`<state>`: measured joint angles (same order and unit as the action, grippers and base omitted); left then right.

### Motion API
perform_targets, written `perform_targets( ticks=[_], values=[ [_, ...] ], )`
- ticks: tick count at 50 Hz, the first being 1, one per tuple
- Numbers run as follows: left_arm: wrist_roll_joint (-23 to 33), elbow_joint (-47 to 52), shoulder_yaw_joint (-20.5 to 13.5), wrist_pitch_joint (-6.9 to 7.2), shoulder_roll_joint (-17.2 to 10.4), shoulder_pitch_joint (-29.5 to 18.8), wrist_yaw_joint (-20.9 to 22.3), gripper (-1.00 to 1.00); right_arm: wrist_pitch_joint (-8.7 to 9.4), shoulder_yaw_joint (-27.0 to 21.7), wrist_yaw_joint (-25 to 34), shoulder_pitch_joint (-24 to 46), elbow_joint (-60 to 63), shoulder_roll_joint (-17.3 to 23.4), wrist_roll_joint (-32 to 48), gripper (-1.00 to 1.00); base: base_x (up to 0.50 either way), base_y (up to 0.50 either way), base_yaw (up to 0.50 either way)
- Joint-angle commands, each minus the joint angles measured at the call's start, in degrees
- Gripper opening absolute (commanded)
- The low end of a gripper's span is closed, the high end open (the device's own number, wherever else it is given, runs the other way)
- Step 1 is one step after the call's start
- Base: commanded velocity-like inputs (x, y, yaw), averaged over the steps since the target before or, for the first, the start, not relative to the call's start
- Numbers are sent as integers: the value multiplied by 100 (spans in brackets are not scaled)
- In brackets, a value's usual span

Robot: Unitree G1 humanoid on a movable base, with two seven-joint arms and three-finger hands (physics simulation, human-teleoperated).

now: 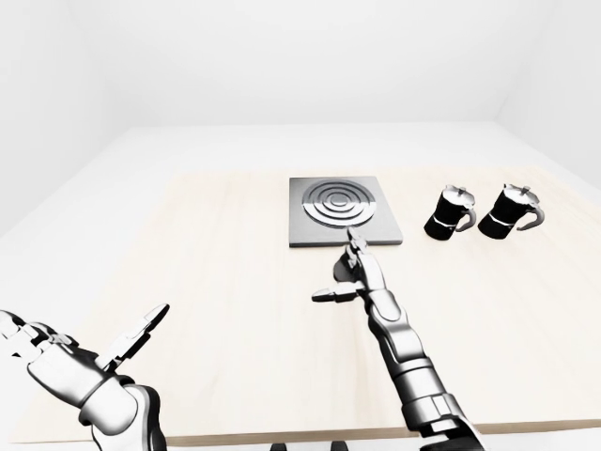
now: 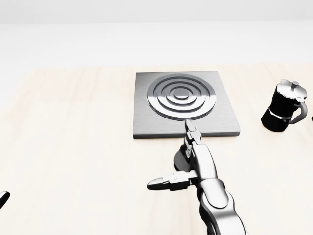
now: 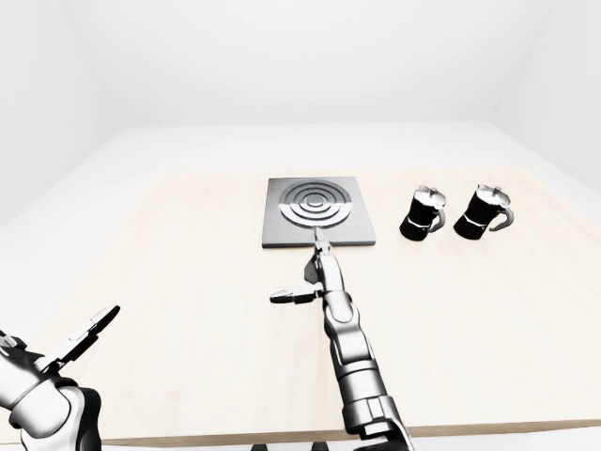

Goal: Turn off the stove.

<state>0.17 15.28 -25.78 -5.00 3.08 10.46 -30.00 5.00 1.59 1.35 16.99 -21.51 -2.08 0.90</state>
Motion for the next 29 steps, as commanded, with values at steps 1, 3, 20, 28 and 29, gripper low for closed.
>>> perform_targets(
  ticks=[1, 3, 20, 28, 29],
  values=[
    [-6, 27, -2, 0, 7, 12, 0, 100, 0, -367, -411, 658, -755, 127, -497, 100, 0, 0, 0],
    [-2, 9, -3, 0, 6, 4, 0, 100, 0, -417, -509, 735, -837, 161, -637, 100, 0, 0, 0],
    [28, -8, 11, 0, 12, 1, 0, 100, 0, -576, -635, 809, -437, 457, -1409, 100, 0, 0, 0],
    [6, 70, 4, 0, 23, 23, 0, 100, 0, -552, -413, 513, 883, 560, -1343, 100, 0, 0, 0],
    [4, 68, 4, 0, 23, 22, 0, 100, 0, -475, -410, 479, 995, 587, -1167, 100, 0, 0, 0]
  ],
)
